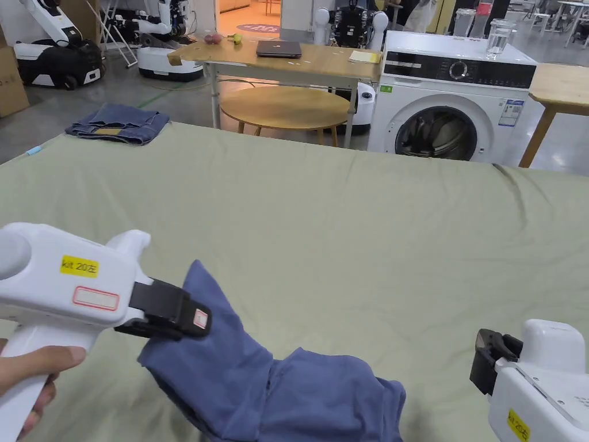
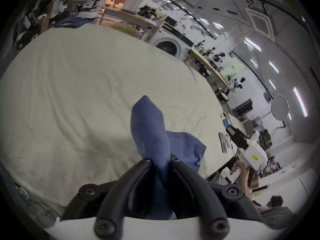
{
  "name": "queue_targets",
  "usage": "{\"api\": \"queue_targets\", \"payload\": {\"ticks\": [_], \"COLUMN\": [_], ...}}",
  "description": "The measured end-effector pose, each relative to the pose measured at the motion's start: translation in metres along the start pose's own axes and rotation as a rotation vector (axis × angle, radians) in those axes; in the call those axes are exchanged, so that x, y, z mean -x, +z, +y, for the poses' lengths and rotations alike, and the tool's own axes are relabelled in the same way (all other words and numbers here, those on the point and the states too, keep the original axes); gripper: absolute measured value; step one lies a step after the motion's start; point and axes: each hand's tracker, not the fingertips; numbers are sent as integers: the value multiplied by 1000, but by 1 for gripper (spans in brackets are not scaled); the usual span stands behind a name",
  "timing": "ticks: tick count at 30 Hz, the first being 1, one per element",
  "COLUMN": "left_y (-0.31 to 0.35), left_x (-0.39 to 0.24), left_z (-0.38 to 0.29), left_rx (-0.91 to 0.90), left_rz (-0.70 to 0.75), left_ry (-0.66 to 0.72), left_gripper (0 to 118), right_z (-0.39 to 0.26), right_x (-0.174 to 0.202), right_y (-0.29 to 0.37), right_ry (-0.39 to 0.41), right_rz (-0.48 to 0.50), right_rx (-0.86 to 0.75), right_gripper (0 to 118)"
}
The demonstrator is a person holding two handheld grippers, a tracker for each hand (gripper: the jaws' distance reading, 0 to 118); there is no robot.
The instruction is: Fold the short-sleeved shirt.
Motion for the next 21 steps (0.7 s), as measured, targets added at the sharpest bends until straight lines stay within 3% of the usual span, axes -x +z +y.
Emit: {"api": "queue_targets", "payload": {"ticks": [7,12,21], "left_y": [-58,-129,-227], "left_x": [-60,-86,-113], "left_z": [6,2,-26], "left_rx": [109,184,309], "left_rz": [-74,-86,27], "left_ry": [-46,23,35], "left_gripper": [5,5,5], "right_z": [-4,-6,-9], "right_x": [-5,-8,-18], "right_y": [2,4,10], "right_ry": [-2,-13,-19], "right_rz": [-12,-16,-38], "right_rx": [7,15,30], "right_gripper": [0,0,0]}}
